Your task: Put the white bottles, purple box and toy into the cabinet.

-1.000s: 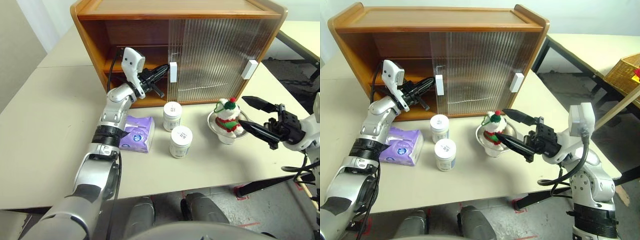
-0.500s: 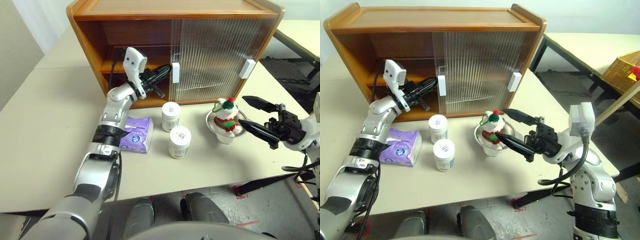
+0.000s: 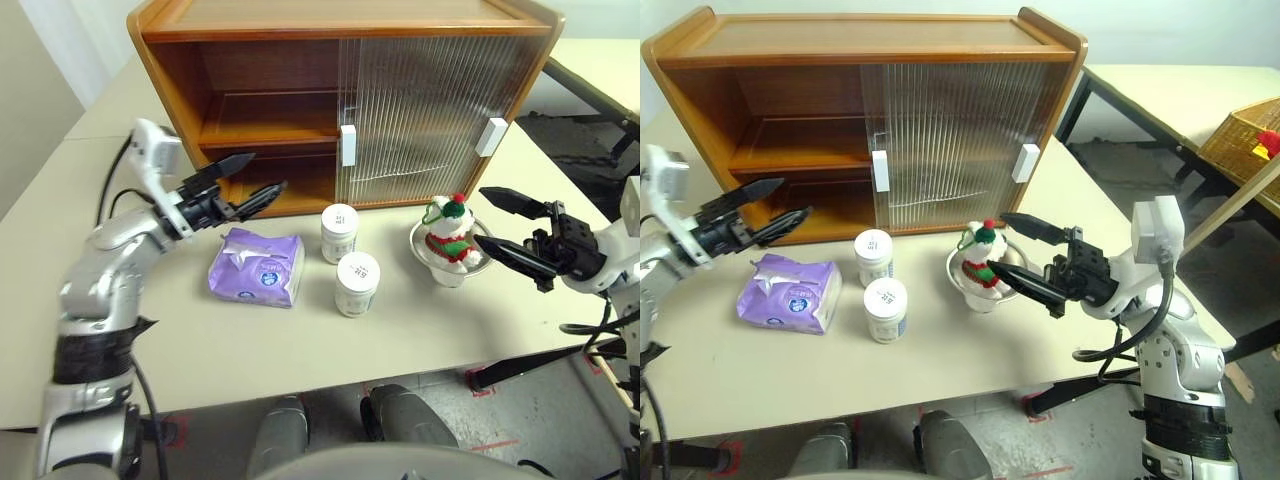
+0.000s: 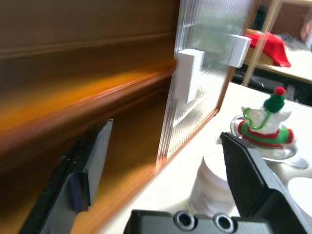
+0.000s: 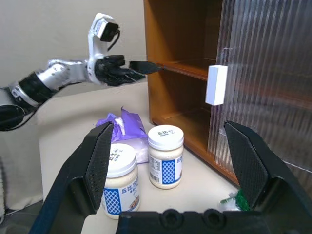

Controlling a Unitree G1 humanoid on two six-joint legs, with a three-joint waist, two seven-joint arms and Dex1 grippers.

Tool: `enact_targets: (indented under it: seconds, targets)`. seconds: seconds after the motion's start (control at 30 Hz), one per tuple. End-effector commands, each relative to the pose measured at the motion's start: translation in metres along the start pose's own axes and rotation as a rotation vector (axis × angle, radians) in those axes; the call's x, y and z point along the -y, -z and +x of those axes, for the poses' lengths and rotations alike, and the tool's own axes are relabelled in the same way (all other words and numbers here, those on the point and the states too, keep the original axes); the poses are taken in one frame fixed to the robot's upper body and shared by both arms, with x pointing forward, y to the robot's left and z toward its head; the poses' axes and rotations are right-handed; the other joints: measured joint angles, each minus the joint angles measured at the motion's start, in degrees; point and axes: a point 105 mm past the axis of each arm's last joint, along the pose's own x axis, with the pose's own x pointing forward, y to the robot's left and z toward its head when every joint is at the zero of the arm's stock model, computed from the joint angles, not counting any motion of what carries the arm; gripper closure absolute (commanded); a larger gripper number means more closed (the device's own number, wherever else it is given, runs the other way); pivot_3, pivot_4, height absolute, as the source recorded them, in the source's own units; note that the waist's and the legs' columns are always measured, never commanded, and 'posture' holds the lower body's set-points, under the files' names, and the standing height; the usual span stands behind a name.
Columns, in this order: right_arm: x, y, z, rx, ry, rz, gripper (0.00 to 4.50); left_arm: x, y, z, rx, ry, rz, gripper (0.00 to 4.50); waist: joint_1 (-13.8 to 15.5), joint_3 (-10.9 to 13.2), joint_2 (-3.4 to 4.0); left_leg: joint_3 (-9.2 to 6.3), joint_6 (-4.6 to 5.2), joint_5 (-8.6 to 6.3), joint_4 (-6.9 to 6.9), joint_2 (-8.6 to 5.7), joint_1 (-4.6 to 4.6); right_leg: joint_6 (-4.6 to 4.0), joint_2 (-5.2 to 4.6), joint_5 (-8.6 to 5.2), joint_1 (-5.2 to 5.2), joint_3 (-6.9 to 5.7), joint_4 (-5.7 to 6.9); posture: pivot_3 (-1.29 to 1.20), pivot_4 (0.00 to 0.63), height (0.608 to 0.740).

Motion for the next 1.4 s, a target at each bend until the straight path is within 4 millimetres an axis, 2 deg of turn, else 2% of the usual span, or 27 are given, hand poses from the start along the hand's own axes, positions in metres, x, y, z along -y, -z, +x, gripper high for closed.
enact_targets:
  seconds: [0.03,0.13,0.2,0.3,0.4,0.57,0.83,0.97,1.1,1.3,1.4]
  targets:
    - [0.001,0.003,0.000,-0.020,-0.011,0.011,0.00,-0.005,-0.012,-0.023,0.018,-0.093,-0.190,0.03,0.54,0.02,0.03,0.00,-0.02,0.01,-0.03,0.05,0.00,-0.33,0.00,0.17,-0.02,0.04,0.01,-0.15,0.061,0.740]
    - [0.002,0.004,0.000,-0.022,-0.018,0.016,0.00,-0.005,0.001,-0.043,-0.111,-0.136,-0.279,0.03,0.94,0.03,0.06,-0.02,-0.10,0.00,-0.18,0.12,0.12,-0.59,-0.02,0.18,-0.03,0.26,0.04,-0.14,0.063,0.740]
    - [0.002,0.005,0.001,-0.022,-0.020,0.017,0.00,-0.002,0.020,-0.056,-0.250,-0.158,-0.321,0.03,1.07,0.03,0.06,-0.02,-0.19,0.02,-0.40,0.17,0.19,-0.76,-0.02,0.14,-0.12,0.33,0.06,-0.14,0.063,0.740]
    - [0.003,0.006,0.002,-0.023,-0.021,0.020,0.00,0.003,0.042,-0.068,-0.391,-0.166,-0.354,0.03,1.50,0.03,0.06,-0.03,-0.37,0.09,-0.77,0.22,0.19,-1.01,0.00,0.14,-0.35,0.35,0.10,-0.14,0.063,0.740]
    - [0.003,0.007,0.002,-0.026,-0.018,0.023,0.00,0.002,0.054,-0.077,-0.467,-0.190,-0.351,0.03,2.05,0.03,0.07,-0.04,-0.63,0.11,-0.95,0.44,0.18,-1.26,0.08,0.08,-0.51,0.34,0.14,-0.15,0.063,0.740]
    - [0.002,0.009,0.001,-0.031,-0.011,0.030,0.00,-0.007,0.060,-0.072,-0.477,-0.233,-0.334,0.03,2.45,0.03,0.07,-0.03,-0.87,0.03,-1.04,0.79,0.17,-1.64,0.28,0.09,-0.66,0.22,0.18,-0.15,0.062,0.740]
    - [0.003,0.008,0.000,-0.031,-0.005,0.024,0.00,0.002,0.091,-0.061,-0.561,-0.210,-0.409,0.03,2.37,0.03,0.08,0.06,-0.89,0.03,-1.01,0.81,0.18,-1.72,0.29,0.13,-0.70,0.17,0.23,-0.16,0.059,0.740]
    - [0.003,0.007,0.000,-0.031,0.002,0.019,0.00,0.006,0.104,-0.067,-0.630,-0.220,-0.467,0.99,2.22,0.03,0.07,0.13,-0.88,0.03,-1.01,0.84,0.19,-1.72,0.29,0.13,-0.70,0.17,0.24,-0.17,0.057,0.740]
    - [0.003,0.007,-0.001,-0.033,0.006,0.016,0.00,0.001,0.111,-0.075,-0.661,-0.264,-0.491,2.39,2.22,0.03,0.08,0.16,-0.88,0.03,-1.01,0.83,0.21,-1.71,0.38,0.13,-0.69,0.17,0.24,-0.17,0.057,0.740]
    - [0.005,0.006,0.001,-0.034,0.003,0.012,0.00,0.001,0.104,-0.069,-0.572,-0.258,-0.527,4.43,2.33,0.02,0.08,0.20,-0.88,0.04,-0.98,0.80,0.23,-1.71,0.40,0.13,-0.65,0.17,0.23,-0.16,0.051,0.740]
    - [0.007,0.005,0.001,-0.035,-0.001,0.009,0.00,-0.003,0.090,-0.062,-0.449,-0.270,-0.557,4.47,2.40,0.01,0.07,0.20,-0.87,0.04,-0.94,0.80,0.23,-1.69,0.40,0.14,-0.62,0.16,0.23,-0.15,0.049,0.740]
